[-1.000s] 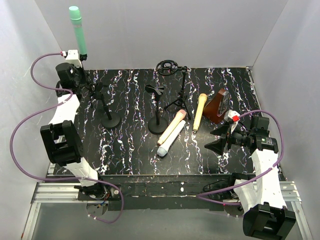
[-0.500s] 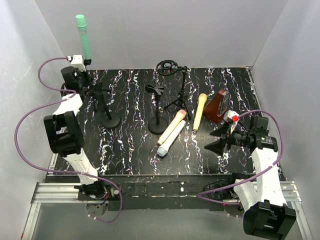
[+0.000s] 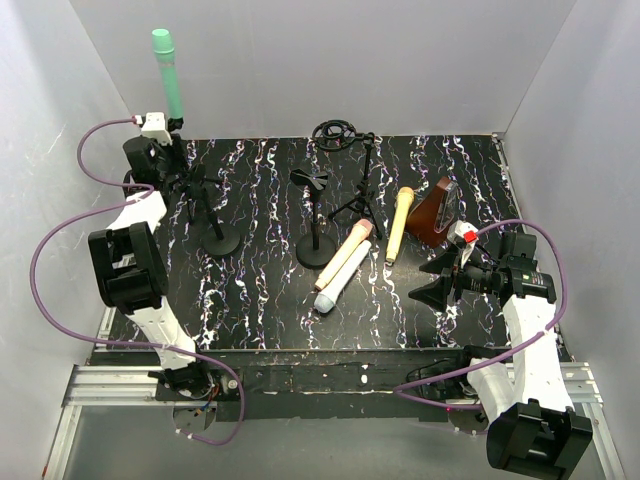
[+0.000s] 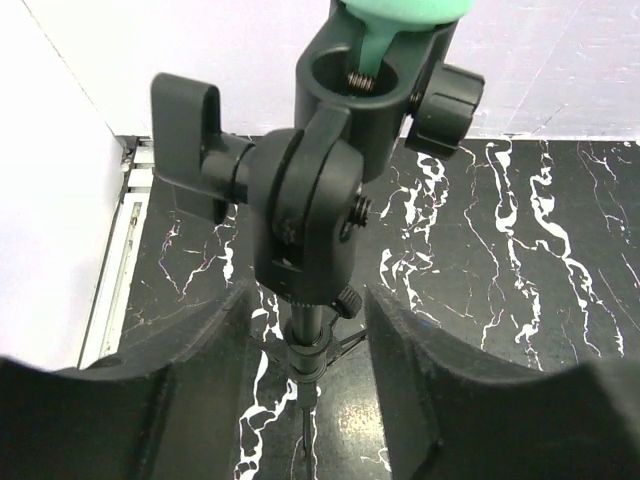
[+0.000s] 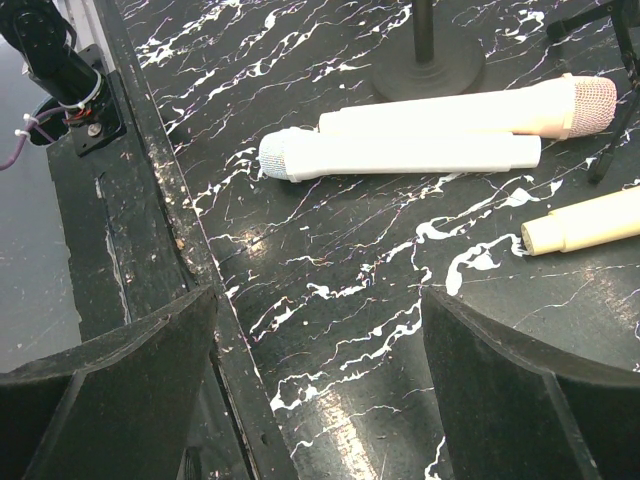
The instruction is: Attach the microphones to the stand
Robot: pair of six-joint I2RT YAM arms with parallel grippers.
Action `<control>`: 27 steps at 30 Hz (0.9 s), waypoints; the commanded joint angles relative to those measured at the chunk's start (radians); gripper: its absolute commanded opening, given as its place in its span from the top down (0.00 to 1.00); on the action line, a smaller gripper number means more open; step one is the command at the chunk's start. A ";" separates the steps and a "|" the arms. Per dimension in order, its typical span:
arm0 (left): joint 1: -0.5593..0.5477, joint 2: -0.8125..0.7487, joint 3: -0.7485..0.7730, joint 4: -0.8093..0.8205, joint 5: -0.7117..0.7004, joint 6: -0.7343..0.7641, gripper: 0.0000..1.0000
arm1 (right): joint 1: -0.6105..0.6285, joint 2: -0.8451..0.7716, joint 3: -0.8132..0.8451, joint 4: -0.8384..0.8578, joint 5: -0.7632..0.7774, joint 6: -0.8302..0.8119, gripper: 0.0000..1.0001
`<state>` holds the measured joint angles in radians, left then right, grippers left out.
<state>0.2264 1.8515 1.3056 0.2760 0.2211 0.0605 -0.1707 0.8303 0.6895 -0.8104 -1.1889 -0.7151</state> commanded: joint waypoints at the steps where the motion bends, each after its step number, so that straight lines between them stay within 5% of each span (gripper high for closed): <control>1: -0.001 -0.083 0.003 0.020 -0.025 -0.017 0.48 | -0.007 -0.010 0.007 -0.001 -0.025 -0.021 0.11; 9: -0.001 -0.202 -0.061 -0.034 -0.207 -0.117 0.02 | -0.007 -0.019 0.007 -0.003 -0.025 -0.024 0.11; 27: 0.007 -0.641 -0.150 -0.503 -0.369 -0.458 0.02 | -0.007 -0.049 0.005 -0.004 -0.041 -0.024 0.11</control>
<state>0.2272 1.3418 1.1667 -0.0784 -0.1238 -0.2626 -0.1707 0.7925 0.6895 -0.8124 -1.1934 -0.7235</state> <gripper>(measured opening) 0.982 0.894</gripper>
